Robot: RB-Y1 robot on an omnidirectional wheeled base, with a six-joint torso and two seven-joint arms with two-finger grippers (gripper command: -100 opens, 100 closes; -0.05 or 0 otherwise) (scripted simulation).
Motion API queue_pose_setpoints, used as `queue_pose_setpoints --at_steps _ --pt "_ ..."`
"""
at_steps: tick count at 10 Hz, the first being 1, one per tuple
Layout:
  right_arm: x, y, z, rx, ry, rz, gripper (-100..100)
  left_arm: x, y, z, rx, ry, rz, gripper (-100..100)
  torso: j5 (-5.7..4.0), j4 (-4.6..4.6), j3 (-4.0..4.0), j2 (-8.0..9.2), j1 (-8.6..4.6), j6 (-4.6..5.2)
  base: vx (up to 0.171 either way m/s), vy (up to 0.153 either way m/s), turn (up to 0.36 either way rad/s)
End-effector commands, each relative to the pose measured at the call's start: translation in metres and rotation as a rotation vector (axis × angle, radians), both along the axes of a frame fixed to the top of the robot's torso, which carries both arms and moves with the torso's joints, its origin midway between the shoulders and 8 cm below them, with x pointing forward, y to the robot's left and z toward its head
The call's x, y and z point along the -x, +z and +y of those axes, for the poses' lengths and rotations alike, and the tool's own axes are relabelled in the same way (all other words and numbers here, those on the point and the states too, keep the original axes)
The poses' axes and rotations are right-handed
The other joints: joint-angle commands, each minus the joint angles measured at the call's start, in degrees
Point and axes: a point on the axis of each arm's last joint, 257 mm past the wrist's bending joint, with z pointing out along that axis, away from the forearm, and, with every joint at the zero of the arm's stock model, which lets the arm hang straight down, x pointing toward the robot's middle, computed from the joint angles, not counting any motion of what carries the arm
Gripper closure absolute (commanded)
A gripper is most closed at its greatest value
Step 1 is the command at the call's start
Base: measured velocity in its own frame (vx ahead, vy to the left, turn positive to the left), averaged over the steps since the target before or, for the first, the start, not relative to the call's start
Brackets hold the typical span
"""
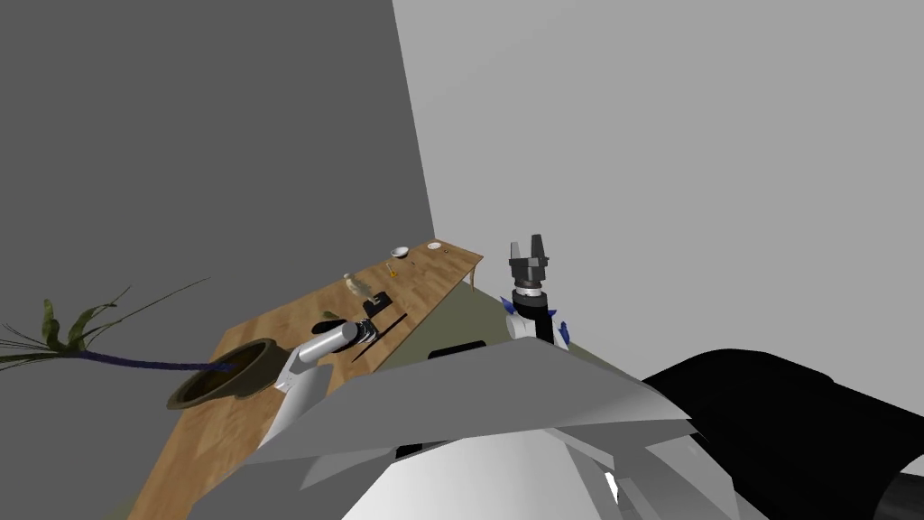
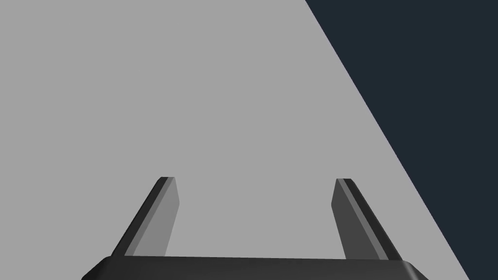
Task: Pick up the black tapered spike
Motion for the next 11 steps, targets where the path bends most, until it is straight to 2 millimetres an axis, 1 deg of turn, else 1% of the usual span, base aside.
queue_pose_setpoints --at_steps 1,2,3,6,9,11 --pt "0.0 0.0 0.0 0.0 0.0 0.0 0 0.013 -0.011 0.001 0.034 0.021 0.058 -100 0.0 0.0 0.0 0.0 0.0 0.0 0.015 -0.003 -0.106" --pt "0.0 0.0 0.0 0.0 0.0 0.0 0 0.02 -0.018 0.004 0.055 0.039 0.091 -100 0.0 0.0 0.0 -0.01 0.0 0.02 0.02 0.0 -0.195" --pt "0.0 0.0 0.0 0.0 0.0 0.0 0 0.023 -0.019 0.002 0.06 0.038 0.102 -100 0.0 0.0 -0.01 -0.02 0.0 0.03 0.014 0.005 -0.068" --pt "0.0 0.0 0.0 0.0 0.0 0.0 0 0.05 -0.035 0.005 0.127 0.084 0.216 -100 0.0 0.0 0.0 0.0 0.03 0.02 0.014 0.01 -0.153" --pt "0.0 0.0 0.0 0.0 0.0 0.0 0 0.071 -0.044 0.008 0.173 0.121 0.3 -100 0.02 0.01 0.01 0.03 0.09 0.0 0.006 0.022 -0.136" --pt "0.0 0.0 0.0 0.0 0.0 0.0 0 0.082 -0.048 0.01 0.194 0.139 0.339 -100 0.02 0.01 0.03 0.06 0.09 -0.01 -0.001 0.021 -0.105"
